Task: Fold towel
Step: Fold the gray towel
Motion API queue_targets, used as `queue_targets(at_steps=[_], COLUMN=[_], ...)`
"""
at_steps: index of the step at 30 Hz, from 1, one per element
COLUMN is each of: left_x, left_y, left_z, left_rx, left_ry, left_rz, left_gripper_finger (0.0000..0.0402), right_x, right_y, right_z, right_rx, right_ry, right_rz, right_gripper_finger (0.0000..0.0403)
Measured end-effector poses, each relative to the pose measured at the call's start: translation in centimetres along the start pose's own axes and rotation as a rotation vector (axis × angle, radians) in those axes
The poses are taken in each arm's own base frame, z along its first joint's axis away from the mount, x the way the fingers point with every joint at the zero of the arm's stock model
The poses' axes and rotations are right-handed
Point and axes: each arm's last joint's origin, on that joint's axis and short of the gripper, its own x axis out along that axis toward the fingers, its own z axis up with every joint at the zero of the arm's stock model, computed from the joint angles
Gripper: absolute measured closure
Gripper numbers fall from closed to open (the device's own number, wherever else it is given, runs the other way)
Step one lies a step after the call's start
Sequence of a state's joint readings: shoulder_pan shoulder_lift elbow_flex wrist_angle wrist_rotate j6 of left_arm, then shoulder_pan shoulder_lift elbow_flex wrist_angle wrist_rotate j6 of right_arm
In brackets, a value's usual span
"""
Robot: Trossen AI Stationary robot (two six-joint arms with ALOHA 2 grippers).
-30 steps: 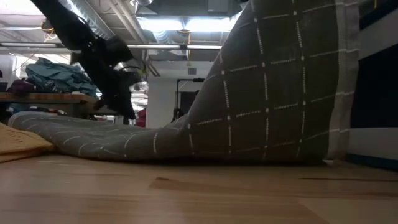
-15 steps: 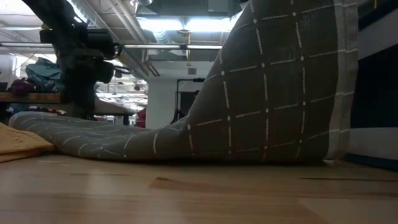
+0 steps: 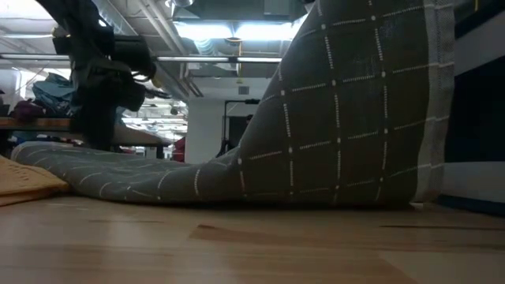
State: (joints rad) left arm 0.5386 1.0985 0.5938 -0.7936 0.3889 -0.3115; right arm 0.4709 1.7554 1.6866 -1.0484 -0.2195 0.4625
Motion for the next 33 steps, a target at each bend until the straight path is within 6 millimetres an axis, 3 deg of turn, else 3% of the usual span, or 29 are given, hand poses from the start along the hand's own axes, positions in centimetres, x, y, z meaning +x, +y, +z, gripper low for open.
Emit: queue_targets(at_steps=[9,16,21,28,33], left_x=[2.2,3.5,3.7,3.4,2.7], left_y=[-1.2,-2.1,-2.9,-3.6,-4.6], left_z=[0.8,0.3,-0.2,-0.8,-1.6], left_rx=[0.048,0.108,0.187,0.223,0.297], left_ry=[0.041,0.139,0.171,0.191,0.22], left_rz=[-0.021,-0.056,-0.111,-0.153,-0.296], left_gripper_finger=[0.0224,0.0245,0.0287,0.0389,0.039], right_x=[0.0,0.0,0.0,0.0,0.0], right_y=[0.0,0.0,0.0,0.2,0.3], right_z=[0.0,0.0,0.0,-0.1,-0.1], right_rx=[0.0,0.0,0.0,0.003,0.003], right_ry=[-0.001,-0.001,-0.001,0.032,0.055], right_rz=[-0.001,-0.001,-0.001,0.067,0.114], right_gripper_finger=[0.0398,0.0398,0.0398,0.0398,0.0398])
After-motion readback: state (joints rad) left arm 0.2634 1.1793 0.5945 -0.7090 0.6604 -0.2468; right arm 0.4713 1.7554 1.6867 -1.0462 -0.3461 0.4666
